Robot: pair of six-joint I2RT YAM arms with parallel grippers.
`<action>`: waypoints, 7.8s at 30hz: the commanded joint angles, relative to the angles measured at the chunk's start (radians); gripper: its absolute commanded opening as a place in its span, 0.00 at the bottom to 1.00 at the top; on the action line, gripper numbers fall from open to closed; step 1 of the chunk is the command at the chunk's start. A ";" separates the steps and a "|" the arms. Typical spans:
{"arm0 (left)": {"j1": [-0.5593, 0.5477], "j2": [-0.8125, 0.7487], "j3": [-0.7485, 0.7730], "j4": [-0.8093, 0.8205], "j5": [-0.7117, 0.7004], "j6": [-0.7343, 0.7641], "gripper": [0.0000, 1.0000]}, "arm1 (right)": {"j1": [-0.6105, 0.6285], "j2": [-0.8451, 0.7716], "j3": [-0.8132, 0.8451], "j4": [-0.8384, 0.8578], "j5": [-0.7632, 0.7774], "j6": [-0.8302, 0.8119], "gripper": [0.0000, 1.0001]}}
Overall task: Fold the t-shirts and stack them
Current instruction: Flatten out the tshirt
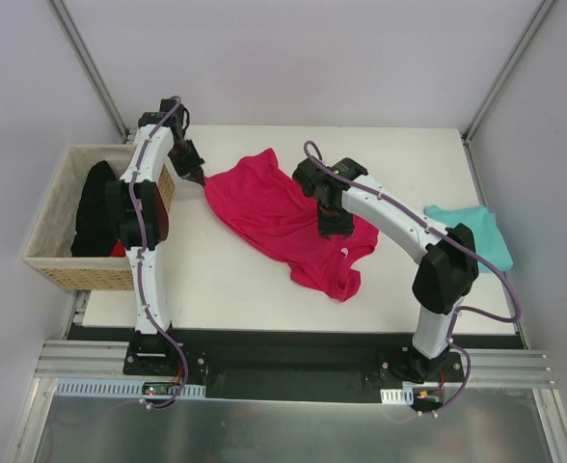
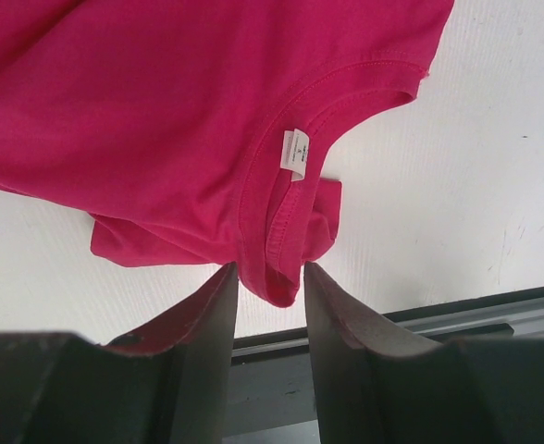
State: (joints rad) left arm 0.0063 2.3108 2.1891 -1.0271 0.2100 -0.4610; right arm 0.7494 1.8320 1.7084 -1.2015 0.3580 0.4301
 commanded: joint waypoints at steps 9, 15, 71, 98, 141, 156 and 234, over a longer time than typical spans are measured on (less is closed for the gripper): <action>-0.003 -0.051 -0.035 -0.008 -0.001 0.028 0.00 | 0.005 -0.025 -0.009 -0.010 -0.017 0.024 0.37; -0.003 0.031 0.032 -0.016 0.127 0.068 0.00 | 0.011 -0.028 -0.006 -0.021 -0.014 0.035 0.37; -0.103 0.050 0.083 -0.027 0.269 0.102 0.12 | 0.021 0.019 0.060 -0.055 -0.010 0.033 0.37; -0.115 0.144 0.032 -0.103 0.180 0.114 0.13 | 0.016 -0.025 -0.013 -0.038 0.001 0.050 0.36; -0.154 0.183 0.054 -0.131 0.103 0.061 0.16 | 0.002 -0.091 -0.090 -0.033 0.009 0.059 0.36; -0.144 0.092 0.058 -0.067 0.111 0.010 0.17 | 0.001 -0.077 -0.078 -0.026 0.006 0.053 0.36; -0.131 0.021 0.038 -0.027 0.074 -0.011 0.00 | -0.044 -0.085 -0.044 -0.035 -0.027 0.030 0.36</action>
State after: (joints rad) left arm -0.1390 2.4825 2.2387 -1.0496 0.3244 -0.4572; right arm 0.7101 1.7645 1.6230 -1.2346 0.3496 0.4683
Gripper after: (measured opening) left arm 0.006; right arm 0.363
